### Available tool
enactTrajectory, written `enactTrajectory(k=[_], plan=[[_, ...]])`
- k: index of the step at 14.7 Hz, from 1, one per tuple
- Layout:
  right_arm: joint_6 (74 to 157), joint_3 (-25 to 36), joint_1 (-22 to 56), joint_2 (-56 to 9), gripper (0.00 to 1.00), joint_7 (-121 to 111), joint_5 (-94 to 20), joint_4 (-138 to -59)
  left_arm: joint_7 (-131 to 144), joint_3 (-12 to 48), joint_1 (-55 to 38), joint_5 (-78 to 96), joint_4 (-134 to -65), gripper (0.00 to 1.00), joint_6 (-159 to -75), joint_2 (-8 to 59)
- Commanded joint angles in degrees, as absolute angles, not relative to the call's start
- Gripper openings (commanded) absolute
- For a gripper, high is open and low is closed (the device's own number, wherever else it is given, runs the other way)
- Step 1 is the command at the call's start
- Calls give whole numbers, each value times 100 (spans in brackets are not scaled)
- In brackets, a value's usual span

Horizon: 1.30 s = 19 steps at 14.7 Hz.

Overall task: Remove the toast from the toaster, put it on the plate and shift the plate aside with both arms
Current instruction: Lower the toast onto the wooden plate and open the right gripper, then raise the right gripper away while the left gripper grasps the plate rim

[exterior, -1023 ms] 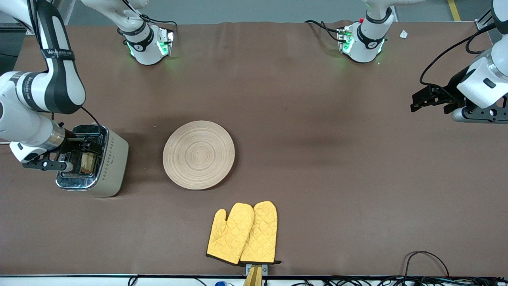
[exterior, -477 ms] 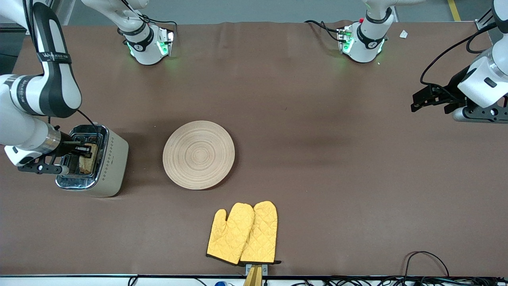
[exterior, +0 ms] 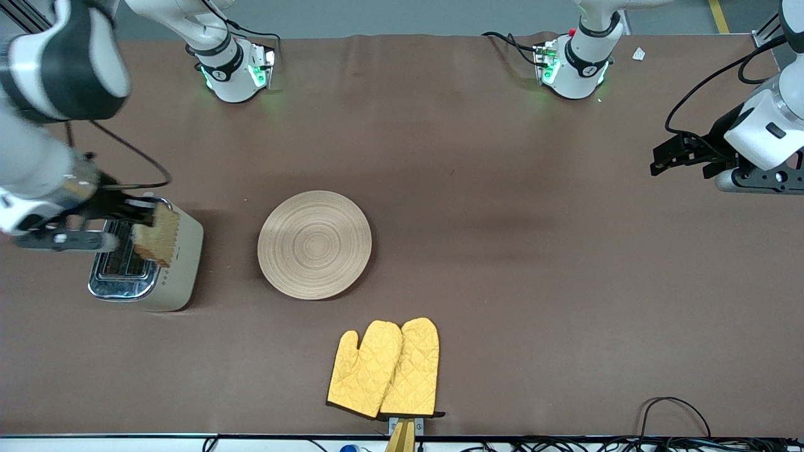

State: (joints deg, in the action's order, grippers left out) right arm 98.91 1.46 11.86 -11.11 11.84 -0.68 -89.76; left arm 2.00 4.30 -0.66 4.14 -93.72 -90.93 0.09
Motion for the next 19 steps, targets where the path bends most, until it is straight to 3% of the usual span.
enactTrajectory(k=[1,3,4,6,9,10,11,12,17,19], plan=[[11733,185,2141,-1204,0,1966,-734,-10391,123,431,-18,492,-9378,100,-9018,-18],[13413,176,2661,-1378,0,2302,-1595,-11133,114,422,26,649,-9509,100,-8869,17],[13865,176,2837,-1615,0,2311,-2069,-11205,114,422,26,842,-9527,100,-8851,122],[14123,176,3005,-1906,0,2076,-2758,-11171,123,448,-35,1403,-9475,100,-8868,516],[14220,185,2761,-2039,0,1260,-2786,-11346,193,518,-184,2485,-9457,100,-9358,1254],[14325,193,2681,-2074,12,935,-2777,-11486,228,571,-332,2653,-9457,100,-9630,1509],[14344,211,2559,-2135,70,584,-2777,-11557,229,571,-464,2759,-9466,100,-9946,1729],[14387,211,2375,-2231,100,406,-2777,-11636,246,571,-675,2847,-9457,100,-10254,1923],[13896,237,1812,-2180,100,-614,-2769,-11680,255,571,-1484,3418,-9405,100,-11468,2723],[13468,272,1732,-1866,100,-738,-2708,-11847,237,571,-1704,3839,-9317,100,-11784,3066]])
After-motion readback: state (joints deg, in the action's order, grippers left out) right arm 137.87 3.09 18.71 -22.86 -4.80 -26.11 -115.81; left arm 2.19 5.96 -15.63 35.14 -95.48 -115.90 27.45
